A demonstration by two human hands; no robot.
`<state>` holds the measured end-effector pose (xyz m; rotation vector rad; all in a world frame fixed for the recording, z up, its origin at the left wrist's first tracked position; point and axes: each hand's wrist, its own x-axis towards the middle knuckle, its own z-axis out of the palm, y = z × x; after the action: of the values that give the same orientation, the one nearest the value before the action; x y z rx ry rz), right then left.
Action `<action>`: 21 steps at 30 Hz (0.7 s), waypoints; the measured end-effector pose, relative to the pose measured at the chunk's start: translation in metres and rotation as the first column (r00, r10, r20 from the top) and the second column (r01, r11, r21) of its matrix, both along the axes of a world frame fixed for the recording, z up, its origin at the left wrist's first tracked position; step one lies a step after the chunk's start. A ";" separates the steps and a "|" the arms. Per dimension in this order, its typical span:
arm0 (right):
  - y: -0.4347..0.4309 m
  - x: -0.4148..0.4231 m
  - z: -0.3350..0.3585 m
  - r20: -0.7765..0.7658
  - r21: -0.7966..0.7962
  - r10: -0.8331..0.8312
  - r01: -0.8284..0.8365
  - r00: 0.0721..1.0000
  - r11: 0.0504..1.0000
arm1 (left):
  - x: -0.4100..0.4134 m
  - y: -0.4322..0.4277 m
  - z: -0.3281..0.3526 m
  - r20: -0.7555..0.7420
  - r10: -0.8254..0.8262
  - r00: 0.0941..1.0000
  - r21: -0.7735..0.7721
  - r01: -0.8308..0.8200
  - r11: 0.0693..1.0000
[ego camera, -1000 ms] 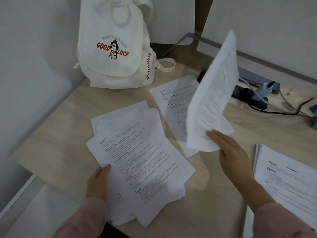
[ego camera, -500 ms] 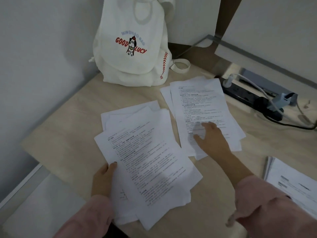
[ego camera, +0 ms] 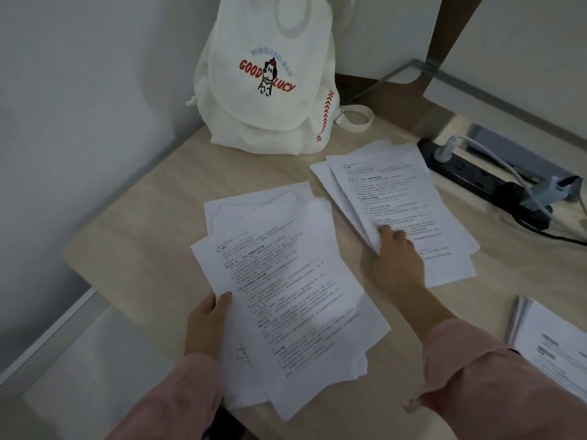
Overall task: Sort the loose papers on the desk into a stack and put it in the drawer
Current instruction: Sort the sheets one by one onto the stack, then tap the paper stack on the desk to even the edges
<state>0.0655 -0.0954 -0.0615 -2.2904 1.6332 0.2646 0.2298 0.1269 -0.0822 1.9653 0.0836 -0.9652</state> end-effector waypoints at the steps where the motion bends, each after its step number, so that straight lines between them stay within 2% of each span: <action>1: -0.001 -0.004 0.010 0.055 0.023 -0.031 0.030 0.998 0.999 | 0.000 0.000 0.000 -0.002 0.004 1.000 -0.003 -0.004 1.000; 3: -0.003 -0.013 0.028 0.209 0.085 -0.138 0.122 0.968 0.989 | -0.001 0.000 0.001 -0.003 0.006 1.000 -0.008 -0.006 1.000; 5: -0.001 -0.019 0.039 0.281 0.101 -0.154 0.130 0.947 0.986 | -0.001 -0.001 0.000 -0.015 0.009 1.000 -0.009 -0.010 1.000; 7: 0.009 -0.020 0.044 0.262 0.100 -0.088 0.064 0.961 0.993 | -0.001 -0.001 0.002 -0.039 0.020 0.999 -0.014 -0.020 1.000; 14: 0.079 -0.007 0.047 0.298 0.264 0.105 -0.188 0.949 0.946 | -0.008 0.004 0.006 -0.136 0.036 0.990 -0.048 -0.043 0.998; 16: 0.097 -0.001 0.043 0.331 0.367 0.136 -0.260 0.934 0.893 | -0.018 0.006 0.005 -0.189 0.055 0.980 -0.080 -0.071 0.994; 18: 0.110 0.002 0.038 0.386 0.533 0.144 -0.348 0.911 0.771 | -0.027 0.006 0.002 -0.249 0.090 0.964 -0.088 -0.115 0.989; 20: 0.110 0.002 0.034 0.428 0.661 0.084 -0.376 0.900 0.650 | -0.032 0.004 -0.004 -0.274 0.126 0.954 -0.095 -0.157 0.983; 21: 0.104 0.001 0.035 0.448 0.671 0.029 -0.357 0.894 0.650 | -0.032 0.003 -0.002 -0.264 0.124 0.957 -0.106 -0.156 0.982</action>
<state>0.0669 0.0084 -0.0266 -1.7057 0.8193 0.3919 0.1975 0.1297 -0.0842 1.6874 0.2974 -1.0984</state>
